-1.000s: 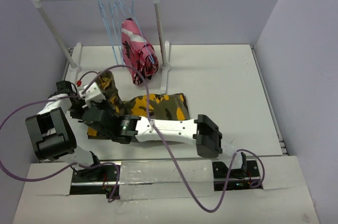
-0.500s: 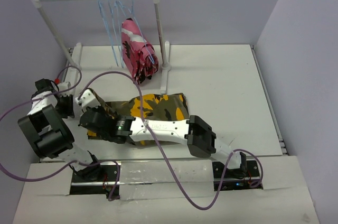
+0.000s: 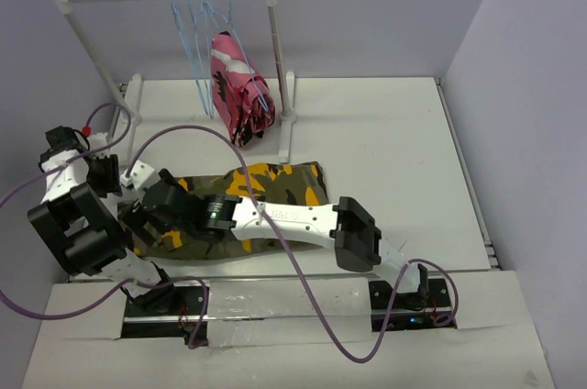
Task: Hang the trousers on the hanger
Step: Fold the trousers at the center of the board.
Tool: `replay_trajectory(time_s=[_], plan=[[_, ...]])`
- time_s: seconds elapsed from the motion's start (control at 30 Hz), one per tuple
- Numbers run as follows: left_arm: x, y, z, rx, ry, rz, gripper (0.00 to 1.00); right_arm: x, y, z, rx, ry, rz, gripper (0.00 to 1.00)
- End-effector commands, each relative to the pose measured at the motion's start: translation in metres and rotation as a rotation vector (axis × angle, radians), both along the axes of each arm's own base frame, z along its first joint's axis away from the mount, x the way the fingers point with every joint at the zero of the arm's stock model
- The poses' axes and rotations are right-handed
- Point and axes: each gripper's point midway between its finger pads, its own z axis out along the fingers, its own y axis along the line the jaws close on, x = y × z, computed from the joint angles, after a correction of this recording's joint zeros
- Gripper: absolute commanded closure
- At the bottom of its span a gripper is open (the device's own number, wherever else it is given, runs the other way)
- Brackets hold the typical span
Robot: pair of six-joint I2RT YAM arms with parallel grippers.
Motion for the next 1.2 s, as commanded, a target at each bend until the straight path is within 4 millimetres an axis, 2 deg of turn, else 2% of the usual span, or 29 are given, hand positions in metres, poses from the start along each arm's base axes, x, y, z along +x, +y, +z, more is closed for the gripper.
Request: replay_trajectory(time_s=[0.0, 0.07, 0.1, 0.23, 0.33, 0.4, 0.43, 0.47, 0.57, 0.73, 0.77, 0.87, 0.9, 0.97, 1.03, 1.13, 1.17], plan=[[0.01, 0.005, 0.035, 0.007, -0.071, 0.005, 0.47, -0.014, -0.023, 0.095, 0.137, -0.073, 0.076, 0.02], [0.011, 0.004, 0.045, -0.008, -0.083, 0.01, 0.46, -0.016, -0.036, 0.103, 0.135, -0.05, 0.06, 0.02], [0.013, -0.003, 0.048, -0.04, -0.093, -0.004, 0.46, -0.013, -0.044, 0.103, 0.131, -0.049, 0.036, 0.03], [-0.001, -0.029, 0.049, -0.145, -0.068, -0.042, 0.42, 0.0, -0.091, 0.096, 0.109, -0.021, -0.073, 0.03], [-0.03, -0.044, 0.029, -0.187, 0.002, -0.055, 0.35, 0.014, -0.133, 0.084, 0.112, 0.036, -0.168, 0.04], [-0.047, -0.047, 0.013, -0.2, 0.041, -0.059, 0.34, 0.028, -0.158, 0.073, 0.105, 0.062, -0.229, 0.04], [-0.055, -0.048, 0.007, -0.211, 0.06, -0.044, 0.34, 0.026, -0.165, 0.069, 0.102, 0.076, -0.238, 0.04], [-0.061, -0.046, 0.001, -0.214, 0.071, -0.042, 0.34, 0.037, -0.179, 0.062, 0.097, 0.089, -0.28, 0.04], [-0.08, -0.04, -0.023, -0.214, 0.125, 0.006, 0.34, 0.048, -0.221, 0.038, 0.099, 0.173, -0.37, 0.05], [-0.08, -0.034, -0.052, -0.22, 0.175, 0.032, 0.39, 0.064, -0.266, 0.01, 0.099, 0.238, -0.475, 0.05], [-0.081, -0.035, -0.056, -0.226, 0.181, 0.032, 0.39, 0.075, -0.277, 0.005, 0.106, 0.26, -0.523, 0.05], [-0.085, -0.035, -0.065, -0.224, 0.205, 0.036, 0.4, 0.088, -0.299, -0.015, 0.114, 0.335, -0.593, 0.06], [-0.088, -0.034, -0.069, -0.217, 0.214, 0.038, 0.4, 0.098, -0.316, -0.03, 0.116, 0.367, -0.653, 0.06], [-0.091, -0.03, -0.07, -0.19, 0.229, 0.039, 0.39, 0.104, -0.33, -0.046, 0.101, 0.392, -0.699, 0.07], [-0.091, -0.026, -0.072, -0.168, 0.227, 0.044, 0.37, 0.109, -0.346, -0.075, 0.061, 0.445, -0.741, 0.07], [-0.086, -0.028, -0.082, -0.2, 0.23, 0.051, 0.41, 0.119, -0.363, -0.099, 0.047, 0.496, -0.788, 0.08], [-0.086, -0.028, -0.083, -0.202, 0.231, 0.052, 0.41, 0.119, -0.363, -0.1, 0.048, 0.502, -0.787, 0.08]])
